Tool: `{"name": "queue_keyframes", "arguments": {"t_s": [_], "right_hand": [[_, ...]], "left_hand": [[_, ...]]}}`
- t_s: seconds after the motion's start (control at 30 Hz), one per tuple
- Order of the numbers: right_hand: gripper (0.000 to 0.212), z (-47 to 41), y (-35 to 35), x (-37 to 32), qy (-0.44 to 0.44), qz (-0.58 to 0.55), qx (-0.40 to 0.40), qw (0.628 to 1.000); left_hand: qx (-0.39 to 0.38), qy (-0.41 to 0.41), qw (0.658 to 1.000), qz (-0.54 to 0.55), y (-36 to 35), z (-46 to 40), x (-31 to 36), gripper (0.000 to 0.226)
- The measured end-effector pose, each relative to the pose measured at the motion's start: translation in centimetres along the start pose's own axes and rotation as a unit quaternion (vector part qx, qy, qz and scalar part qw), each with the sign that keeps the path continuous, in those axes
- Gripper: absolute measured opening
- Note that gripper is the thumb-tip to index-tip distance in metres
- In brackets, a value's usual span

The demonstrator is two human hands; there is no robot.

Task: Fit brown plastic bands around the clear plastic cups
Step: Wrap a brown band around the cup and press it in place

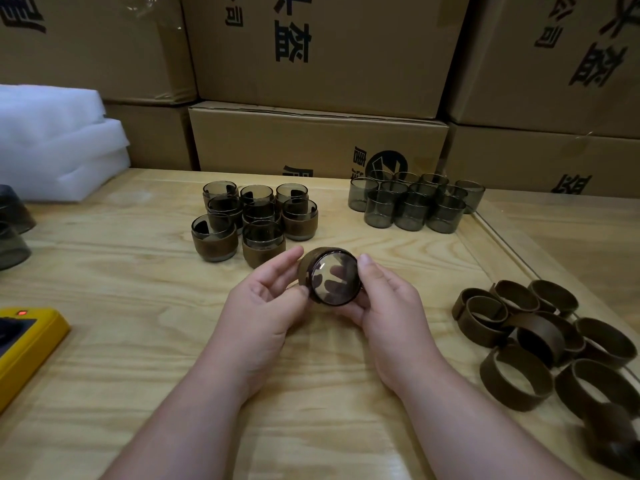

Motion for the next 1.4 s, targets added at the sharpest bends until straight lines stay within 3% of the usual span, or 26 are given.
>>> {"name": "queue_keyframes", "arguments": {"t_s": [0.17, 0.5, 0.73, 0.83, 1.0, 1.2, 1.4], "right_hand": [[0.036, 0.0, 0.2, 0.1, 0.008, 0.011, 0.007, 1.0], [0.056, 0.9, -1.2, 0.0, 0.069, 0.219, 0.002, 0.973], [0.062, 1.4, -1.0, -0.3, 0.113, 0.177, 0.024, 0.977], [0.062, 2.2, -2.0, -0.6, 0.159, 0.252, 0.01, 0.954], [0.06, 3.2, -3.4, -1.3, 0.237, 0.358, 0.007, 0.903], [0.079, 2.4, -2.2, -1.0, 0.183, 0.438, 0.075, 0.877], [0.071, 1.2, 0.2, -0.7, 0.118, 0.409, 0.17, 0.889]], "left_hand": [[0.023, -0.011, 1.0, -0.01, 0.1, 0.1, 0.2, 0.035], [0.031, -0.106, 0.989, -0.096, 0.0, 0.3, 1.3, 0.043], [0.031, -0.073, 0.995, -0.054, 0.3, 0.1, 0.6, 0.03], [0.017, -0.042, 0.999, -0.02, 0.1, 0.2, 0.5, 0.033], [0.032, -0.068, 0.997, -0.023, 0.3, 0.2, 1.0, 0.025], [0.061, -0.128, 0.988, -0.057, 0.8, 0.2, 1.9, 0.026], [0.101, -0.143, 0.983, -0.049, 1.5, 0.1, 2.5, 0.025]]}}
Point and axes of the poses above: each hand's wrist, its own z-axis away from the middle knuckle, its own y-axis out of the back of the hand, x = y × z, the point moved 8 cm from there along -z, towards the middle knuckle, and after that the axes turned 13 degrees about -y, right-handed, at the moved point
